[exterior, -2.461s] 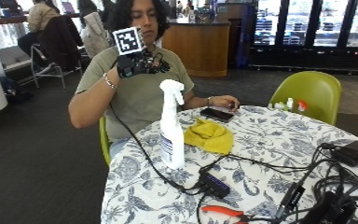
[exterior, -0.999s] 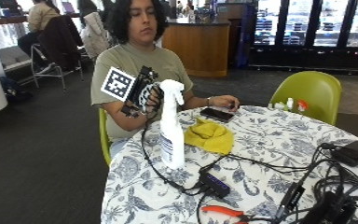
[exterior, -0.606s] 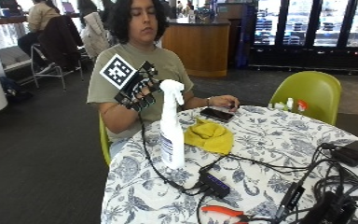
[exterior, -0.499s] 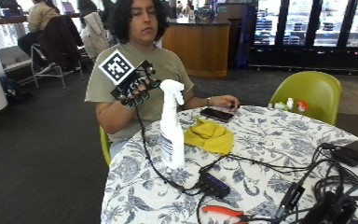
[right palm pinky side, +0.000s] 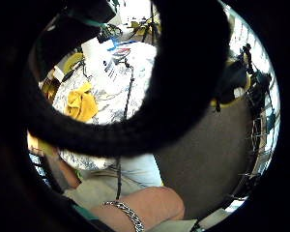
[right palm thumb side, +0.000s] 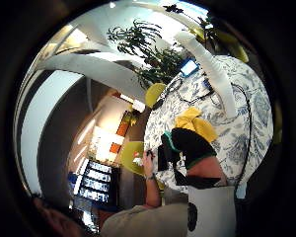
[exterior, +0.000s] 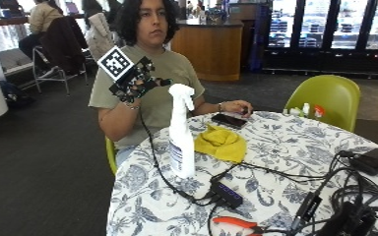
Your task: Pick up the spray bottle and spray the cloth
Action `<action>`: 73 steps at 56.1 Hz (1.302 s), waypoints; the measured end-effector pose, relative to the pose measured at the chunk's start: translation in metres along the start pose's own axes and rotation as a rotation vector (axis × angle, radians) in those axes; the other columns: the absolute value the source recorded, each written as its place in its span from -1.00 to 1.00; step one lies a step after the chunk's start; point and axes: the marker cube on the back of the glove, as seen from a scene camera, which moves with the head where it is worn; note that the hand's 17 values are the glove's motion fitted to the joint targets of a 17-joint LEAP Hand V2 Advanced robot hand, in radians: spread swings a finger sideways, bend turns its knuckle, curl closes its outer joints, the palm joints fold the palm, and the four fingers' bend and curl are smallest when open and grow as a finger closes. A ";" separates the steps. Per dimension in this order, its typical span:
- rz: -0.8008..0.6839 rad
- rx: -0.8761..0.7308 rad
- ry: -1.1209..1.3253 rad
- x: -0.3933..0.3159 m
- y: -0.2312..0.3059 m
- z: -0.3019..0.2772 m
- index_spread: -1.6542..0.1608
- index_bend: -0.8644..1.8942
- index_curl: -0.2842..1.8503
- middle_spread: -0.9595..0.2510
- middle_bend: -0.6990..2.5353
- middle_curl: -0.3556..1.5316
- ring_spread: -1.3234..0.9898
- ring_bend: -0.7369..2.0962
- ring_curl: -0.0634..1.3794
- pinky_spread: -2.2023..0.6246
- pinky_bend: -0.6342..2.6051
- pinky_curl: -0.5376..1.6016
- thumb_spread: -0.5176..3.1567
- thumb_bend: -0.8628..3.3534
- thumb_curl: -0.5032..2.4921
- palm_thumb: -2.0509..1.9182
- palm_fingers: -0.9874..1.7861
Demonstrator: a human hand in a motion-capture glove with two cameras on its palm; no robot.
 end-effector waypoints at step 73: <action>0.137 -0.088 -0.771 0.034 -0.206 0.086 0.53 -0.20 -0.37 0.33 -0.24 -0.07 0.00 -0.06 -0.28 0.43 -0.41 -0.13 -0.39 -0.60 -0.28 0.57 0.69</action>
